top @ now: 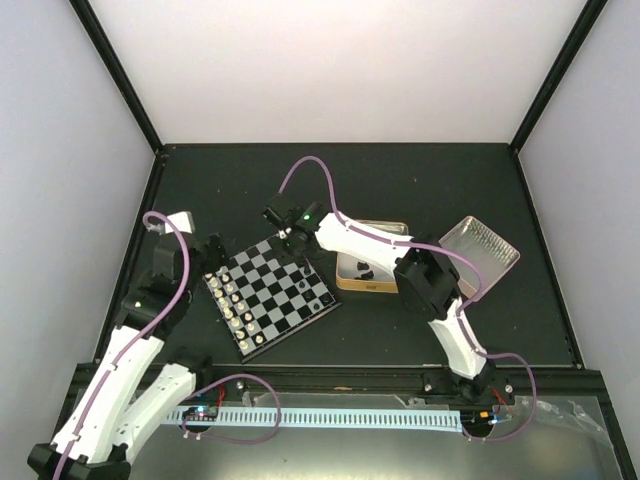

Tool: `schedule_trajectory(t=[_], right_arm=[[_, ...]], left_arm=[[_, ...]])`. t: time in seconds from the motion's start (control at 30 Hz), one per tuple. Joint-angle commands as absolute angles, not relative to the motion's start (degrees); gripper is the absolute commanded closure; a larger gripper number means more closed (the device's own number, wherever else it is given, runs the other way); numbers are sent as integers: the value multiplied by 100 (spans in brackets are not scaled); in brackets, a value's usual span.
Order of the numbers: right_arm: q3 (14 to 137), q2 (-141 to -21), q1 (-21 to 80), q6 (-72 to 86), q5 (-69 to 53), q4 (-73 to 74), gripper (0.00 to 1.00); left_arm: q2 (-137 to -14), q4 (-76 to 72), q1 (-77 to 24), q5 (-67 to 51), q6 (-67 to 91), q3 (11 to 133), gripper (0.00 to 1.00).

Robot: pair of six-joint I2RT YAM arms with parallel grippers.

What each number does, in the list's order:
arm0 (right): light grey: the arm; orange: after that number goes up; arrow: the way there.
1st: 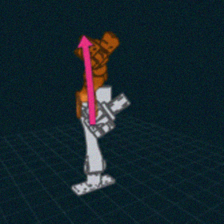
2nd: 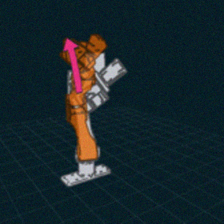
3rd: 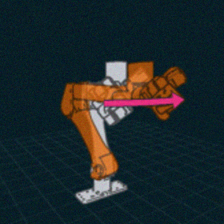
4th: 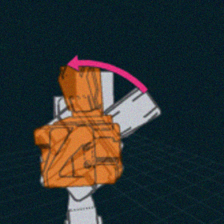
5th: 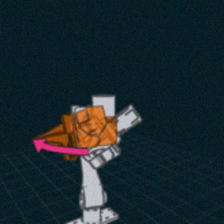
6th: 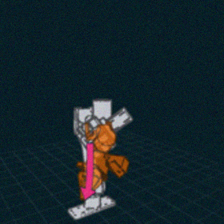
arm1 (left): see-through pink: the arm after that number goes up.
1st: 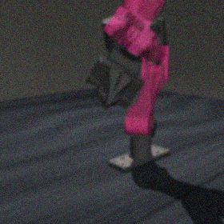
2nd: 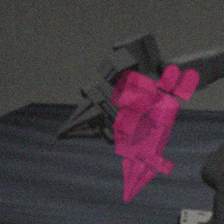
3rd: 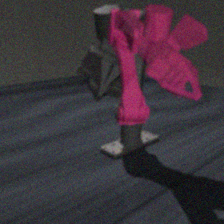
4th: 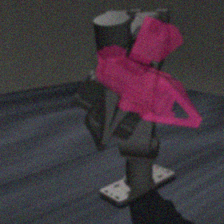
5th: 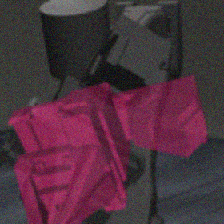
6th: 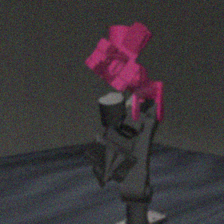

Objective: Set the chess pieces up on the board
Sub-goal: Place the chess piece on the chessboard.

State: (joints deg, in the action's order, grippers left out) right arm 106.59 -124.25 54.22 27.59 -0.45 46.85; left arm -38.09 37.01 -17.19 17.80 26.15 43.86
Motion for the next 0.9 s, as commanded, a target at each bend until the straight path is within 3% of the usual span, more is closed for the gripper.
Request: schedule_trajectory(t=[0.0, 0.63, 0.87], right_arm=[[11032, -12636, 5427, 2530, 386, 5027, 99], [11978, -13599, 5449, 2387, 693, 5416, 98], [11977, -13642, 5457, 2360, 514, 5431, 91]], left_arm=[[-3607, 4060, -1661, 2851, 2281, 4474, 10], [-3584, 3712, -1652, 2315, 2419, 4274, 9], [-3596, 3727, -1644, 2382, 2427, 4280, 9]])
